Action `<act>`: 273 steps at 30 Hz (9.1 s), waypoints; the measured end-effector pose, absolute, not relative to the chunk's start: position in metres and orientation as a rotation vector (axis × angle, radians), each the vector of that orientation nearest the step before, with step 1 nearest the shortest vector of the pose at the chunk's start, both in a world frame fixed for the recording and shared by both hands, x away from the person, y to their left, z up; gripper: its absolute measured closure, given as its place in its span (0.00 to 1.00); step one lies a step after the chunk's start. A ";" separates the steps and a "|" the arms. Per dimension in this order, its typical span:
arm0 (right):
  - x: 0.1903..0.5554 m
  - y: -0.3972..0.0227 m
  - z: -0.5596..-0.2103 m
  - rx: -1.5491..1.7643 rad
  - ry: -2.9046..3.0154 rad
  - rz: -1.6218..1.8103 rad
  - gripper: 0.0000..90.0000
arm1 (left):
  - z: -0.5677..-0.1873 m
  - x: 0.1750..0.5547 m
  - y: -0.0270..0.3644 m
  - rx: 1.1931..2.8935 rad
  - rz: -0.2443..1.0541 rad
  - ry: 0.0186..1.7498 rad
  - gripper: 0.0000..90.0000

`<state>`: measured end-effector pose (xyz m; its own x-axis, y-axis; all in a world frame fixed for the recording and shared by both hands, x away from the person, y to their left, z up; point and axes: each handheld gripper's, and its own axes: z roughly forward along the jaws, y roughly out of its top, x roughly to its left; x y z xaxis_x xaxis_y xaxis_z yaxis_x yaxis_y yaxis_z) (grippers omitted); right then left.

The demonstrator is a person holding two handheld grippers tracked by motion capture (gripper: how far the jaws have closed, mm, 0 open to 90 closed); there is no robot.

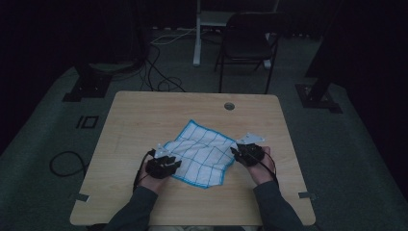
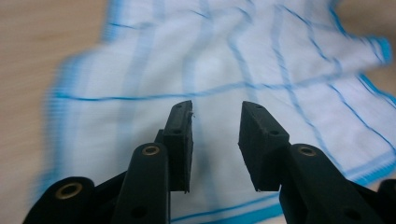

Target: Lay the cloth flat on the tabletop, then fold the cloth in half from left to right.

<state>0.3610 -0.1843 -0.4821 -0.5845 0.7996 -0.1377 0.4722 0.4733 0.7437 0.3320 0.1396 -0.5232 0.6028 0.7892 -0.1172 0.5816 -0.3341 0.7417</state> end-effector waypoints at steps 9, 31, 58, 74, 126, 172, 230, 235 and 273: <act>0.355 -0.185 -0.510 1.062 2.341 0.898 0.74 | -0.532 0.314 0.083 2.167 0.251 0.879 0.72; 0.385 -0.195 -0.535 1.180 2.366 0.896 0.74 | -0.517 0.308 0.045 2.194 0.127 0.596 0.96; 0.391 -0.202 -0.537 1.214 2.356 0.938 0.73 | -0.539 0.296 0.033 2.295 0.088 0.549 0.90; 0.382 -0.184 -0.526 1.163 2.333 0.840 0.67 | -0.515 0.335 0.083 2.192 0.346 0.772 0.77; 0.357 -0.169 -0.540 1.115 2.367 0.961 0.59 | -0.538 0.393 0.159 2.062 0.447 1.199 0.81; 0.351 -0.171 -0.543 1.139 2.322 0.994 0.57 | -0.541 0.368 0.181 1.871 0.414 1.386 0.58; 0.335 -0.180 -0.532 1.147 2.280 1.059 0.63 | -0.519 0.356 0.194 1.749 0.347 1.312 0.97; 0.334 -0.186 -0.530 1.159 2.261 1.065 0.63 | -0.508 0.355 0.186 1.752 0.337 1.259 0.97; 0.335 -0.197 -0.530 1.208 2.227 1.062 0.63 | -0.476 0.363 0.126 1.803 0.251 1.065 0.97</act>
